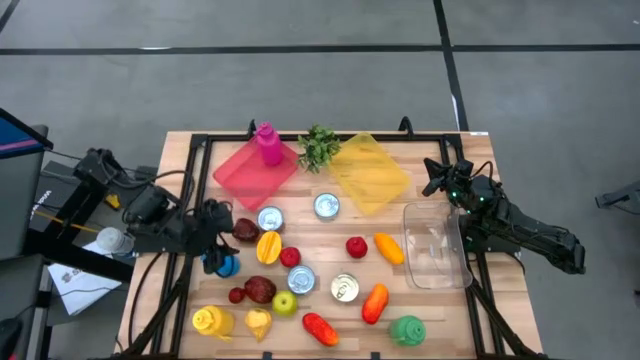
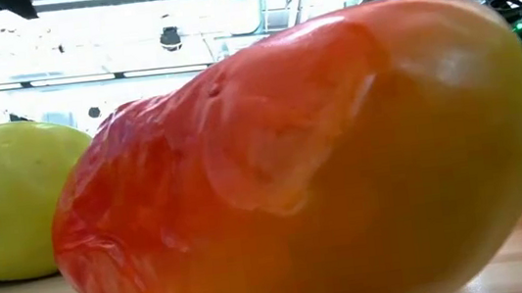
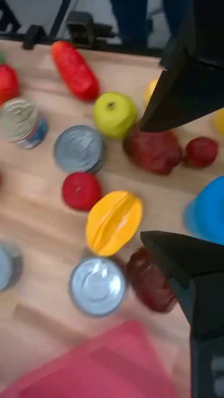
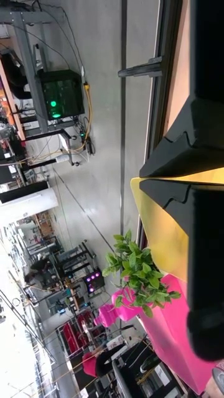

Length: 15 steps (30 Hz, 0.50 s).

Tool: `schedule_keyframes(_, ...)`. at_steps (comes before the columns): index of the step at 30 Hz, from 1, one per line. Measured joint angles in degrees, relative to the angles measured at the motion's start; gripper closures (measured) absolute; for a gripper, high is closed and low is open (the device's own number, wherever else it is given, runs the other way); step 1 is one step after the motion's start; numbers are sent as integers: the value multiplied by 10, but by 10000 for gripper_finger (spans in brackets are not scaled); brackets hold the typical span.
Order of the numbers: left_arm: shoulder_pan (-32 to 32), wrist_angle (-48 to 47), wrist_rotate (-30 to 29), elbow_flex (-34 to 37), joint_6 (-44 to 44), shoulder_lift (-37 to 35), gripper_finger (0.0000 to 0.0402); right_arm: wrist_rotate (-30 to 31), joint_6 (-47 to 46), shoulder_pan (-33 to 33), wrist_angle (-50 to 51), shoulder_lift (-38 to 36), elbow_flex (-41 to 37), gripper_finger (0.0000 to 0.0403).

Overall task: Pick & Place Food Item
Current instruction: Put the blue water bottle into the pink bin

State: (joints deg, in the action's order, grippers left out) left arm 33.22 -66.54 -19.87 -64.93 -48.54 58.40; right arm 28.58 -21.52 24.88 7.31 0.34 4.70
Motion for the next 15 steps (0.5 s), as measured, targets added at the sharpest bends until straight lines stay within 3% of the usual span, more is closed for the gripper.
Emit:
schedule_keyframes(3, 12, -31, 35, 0, -25, -1, 149, 0, 0, 0, 0, 0, 0, 390)
schedule_keyframes(10, 20, -80, 41, 0, -46, -22, 160, 0, 0, 0, 0, 0, 0, 390)
schedule_keyframes(15, 27, -106, 80, 0, -51, -25, 160, 0, 0, 0, 0, 0, 0, 390)
